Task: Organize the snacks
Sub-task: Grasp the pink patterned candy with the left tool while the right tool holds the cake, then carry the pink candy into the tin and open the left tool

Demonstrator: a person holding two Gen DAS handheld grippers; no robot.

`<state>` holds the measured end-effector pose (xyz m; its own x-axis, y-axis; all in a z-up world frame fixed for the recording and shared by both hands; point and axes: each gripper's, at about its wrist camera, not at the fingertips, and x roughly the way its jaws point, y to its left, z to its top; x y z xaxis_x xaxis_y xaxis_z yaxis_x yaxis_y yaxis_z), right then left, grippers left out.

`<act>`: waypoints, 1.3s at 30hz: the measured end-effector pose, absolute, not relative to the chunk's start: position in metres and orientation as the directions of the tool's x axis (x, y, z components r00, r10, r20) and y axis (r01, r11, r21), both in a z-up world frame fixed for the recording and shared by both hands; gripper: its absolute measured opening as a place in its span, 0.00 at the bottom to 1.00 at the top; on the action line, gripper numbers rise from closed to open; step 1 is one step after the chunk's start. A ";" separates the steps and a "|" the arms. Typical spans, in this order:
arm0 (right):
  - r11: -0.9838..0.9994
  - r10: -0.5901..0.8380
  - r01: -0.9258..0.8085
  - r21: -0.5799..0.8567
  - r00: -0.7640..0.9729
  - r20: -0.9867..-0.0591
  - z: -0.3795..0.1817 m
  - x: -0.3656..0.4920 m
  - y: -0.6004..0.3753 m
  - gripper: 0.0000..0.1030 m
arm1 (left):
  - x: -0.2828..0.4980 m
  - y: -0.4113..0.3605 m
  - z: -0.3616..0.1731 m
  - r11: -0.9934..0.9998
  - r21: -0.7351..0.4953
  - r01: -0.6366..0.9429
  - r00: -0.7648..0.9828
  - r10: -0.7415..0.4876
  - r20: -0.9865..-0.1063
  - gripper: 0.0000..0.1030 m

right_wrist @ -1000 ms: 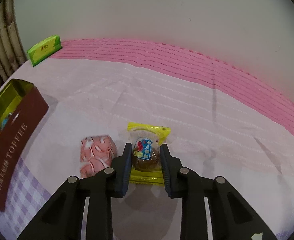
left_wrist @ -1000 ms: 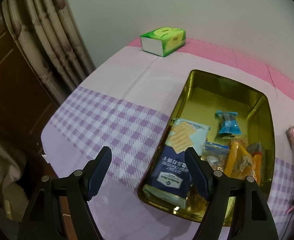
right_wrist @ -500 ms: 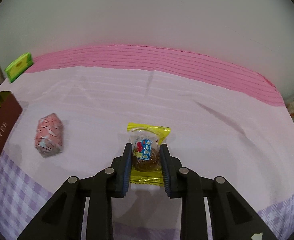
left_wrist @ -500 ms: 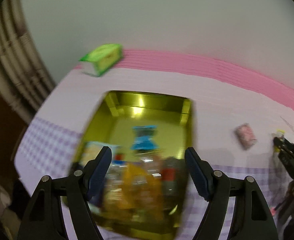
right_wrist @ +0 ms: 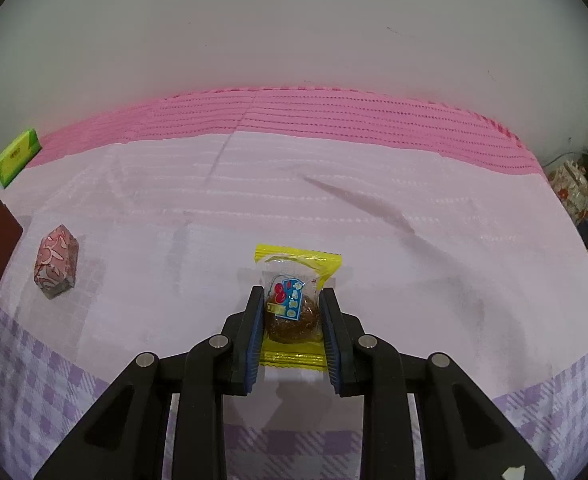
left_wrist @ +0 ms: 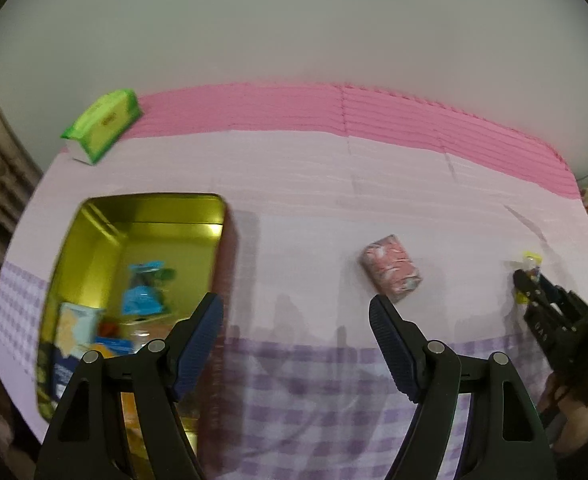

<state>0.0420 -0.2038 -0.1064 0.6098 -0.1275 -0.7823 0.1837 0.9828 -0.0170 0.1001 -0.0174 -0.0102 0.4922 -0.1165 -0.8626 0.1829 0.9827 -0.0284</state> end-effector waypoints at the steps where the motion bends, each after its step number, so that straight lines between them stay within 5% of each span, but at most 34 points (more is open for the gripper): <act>1: 0.983 -0.126 0.185 -0.014 0.610 -0.782 -0.106 0.041 -0.205 0.24 | 0.101 -0.021 -0.012 0.983 -0.033 0.182 0.487 -0.119 -0.865 0.74; 19: 0.982 -0.089 0.184 0.033 0.618 -0.781 -0.109 0.033 -0.216 0.25 | 0.145 -0.081 -0.051 0.985 -0.097 0.141 0.377 -0.144 -0.915 0.73; 24: 0.983 -0.085 0.182 0.038 0.620 -0.780 -0.109 0.033 -0.216 0.25 | 0.154 -0.088 -0.062 0.988 -0.079 0.136 0.359 -0.123 -0.925 0.66; 32: 0.982 -0.082 0.182 0.042 0.620 -0.780 -0.109 0.033 -0.216 0.25 | 0.153 -0.098 -0.070 0.978 -0.070 0.196 0.344 -0.136 -0.929 0.34; 39: 0.982 -0.083 0.183 0.041 0.619 -0.781 -0.109 0.033 -0.216 0.25 | 0.141 -0.091 -0.073 0.972 -0.043 0.230 0.359 -0.126 -0.925 0.29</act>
